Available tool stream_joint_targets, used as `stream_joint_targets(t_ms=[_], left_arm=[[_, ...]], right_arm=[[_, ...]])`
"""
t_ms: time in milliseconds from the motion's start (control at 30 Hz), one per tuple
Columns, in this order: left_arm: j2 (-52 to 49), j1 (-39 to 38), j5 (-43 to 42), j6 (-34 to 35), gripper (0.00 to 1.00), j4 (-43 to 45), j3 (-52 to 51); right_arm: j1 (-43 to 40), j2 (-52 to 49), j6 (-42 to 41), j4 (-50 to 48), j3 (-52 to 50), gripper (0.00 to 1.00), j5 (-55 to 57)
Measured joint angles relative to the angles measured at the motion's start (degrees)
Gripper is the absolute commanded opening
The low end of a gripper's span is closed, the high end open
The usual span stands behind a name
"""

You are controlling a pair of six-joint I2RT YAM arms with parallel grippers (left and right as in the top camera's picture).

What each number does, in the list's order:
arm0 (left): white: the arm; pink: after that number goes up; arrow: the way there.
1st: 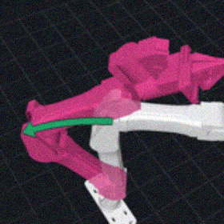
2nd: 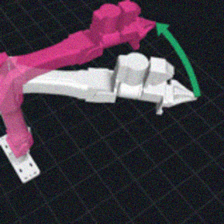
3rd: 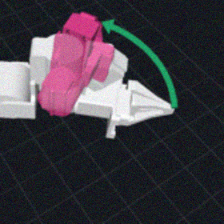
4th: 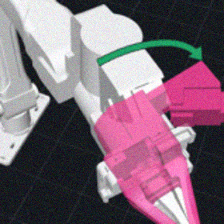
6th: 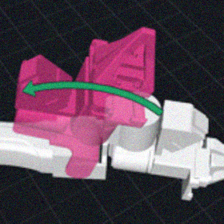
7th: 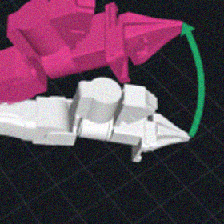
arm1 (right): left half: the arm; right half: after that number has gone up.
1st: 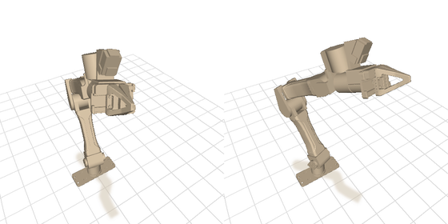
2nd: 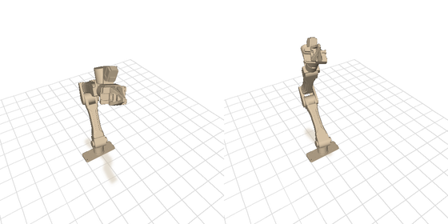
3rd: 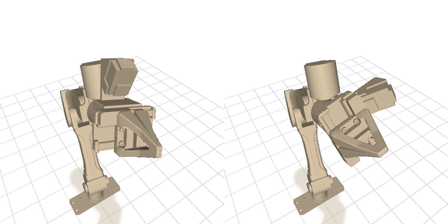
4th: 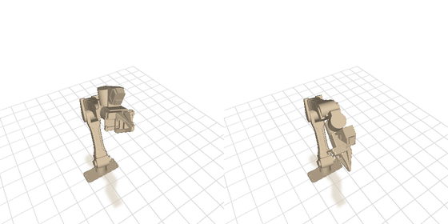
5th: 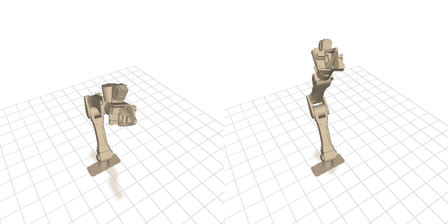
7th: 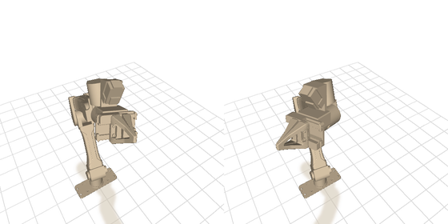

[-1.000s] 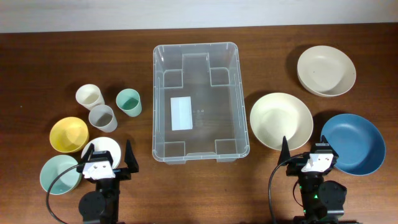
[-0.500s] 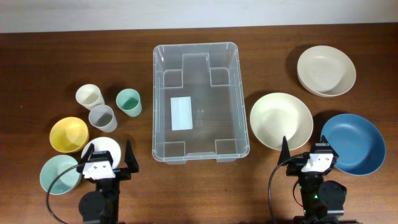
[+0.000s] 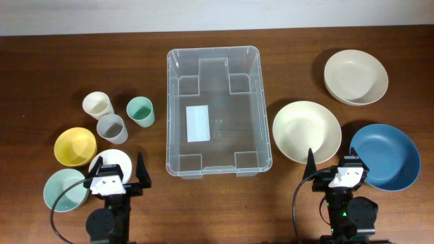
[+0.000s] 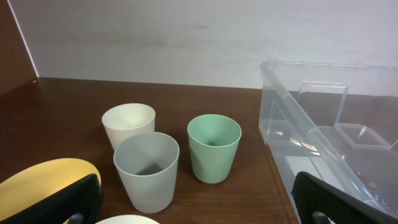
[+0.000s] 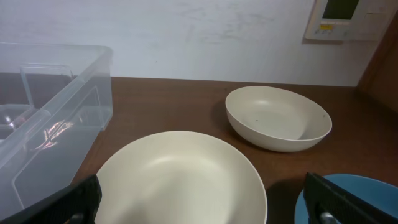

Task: Pack container
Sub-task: 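Move the right gripper toward the cream plate on the right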

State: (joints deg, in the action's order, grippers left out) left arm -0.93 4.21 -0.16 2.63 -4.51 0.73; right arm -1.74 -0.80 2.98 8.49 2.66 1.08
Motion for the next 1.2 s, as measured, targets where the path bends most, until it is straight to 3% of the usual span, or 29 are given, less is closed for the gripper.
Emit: stream_joint_targets(t_ms=[1200], left_arm=[[0.0,0.0,-0.2,0.1,0.99,0.0,0.0]], right_arm=[[0.0,-0.3,-2.4,-0.2,0.0,0.99,-4.0]])
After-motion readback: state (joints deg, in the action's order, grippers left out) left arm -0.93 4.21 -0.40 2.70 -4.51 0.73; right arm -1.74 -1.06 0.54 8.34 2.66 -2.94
